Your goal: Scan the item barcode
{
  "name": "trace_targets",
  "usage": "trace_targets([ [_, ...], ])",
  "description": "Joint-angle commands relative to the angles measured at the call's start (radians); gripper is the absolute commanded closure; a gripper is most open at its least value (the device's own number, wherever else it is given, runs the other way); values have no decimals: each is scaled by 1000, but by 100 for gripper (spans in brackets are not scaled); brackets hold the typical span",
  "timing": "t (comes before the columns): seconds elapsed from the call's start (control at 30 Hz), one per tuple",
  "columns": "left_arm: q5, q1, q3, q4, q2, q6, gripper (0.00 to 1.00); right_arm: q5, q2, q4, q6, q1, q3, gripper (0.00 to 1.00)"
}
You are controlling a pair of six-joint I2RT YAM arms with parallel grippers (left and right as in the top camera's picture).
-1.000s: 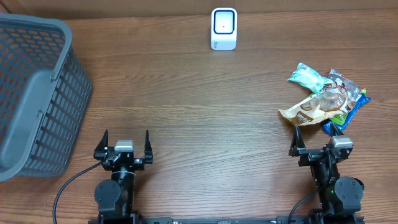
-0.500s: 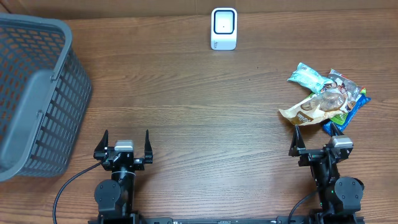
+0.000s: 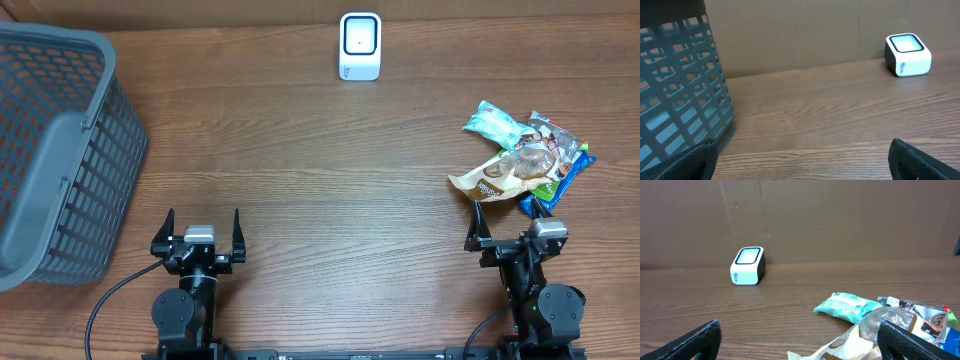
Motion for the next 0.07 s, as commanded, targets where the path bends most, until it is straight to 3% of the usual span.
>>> trace_targets([
  [0.0,-10,-6,-4,-2,-12,11,0,7,-10,6,4,4,-10,0],
  [0.03,-10,-6,-4,-2,-12,11,0,7,-10,6,4,4,-10,0],
])
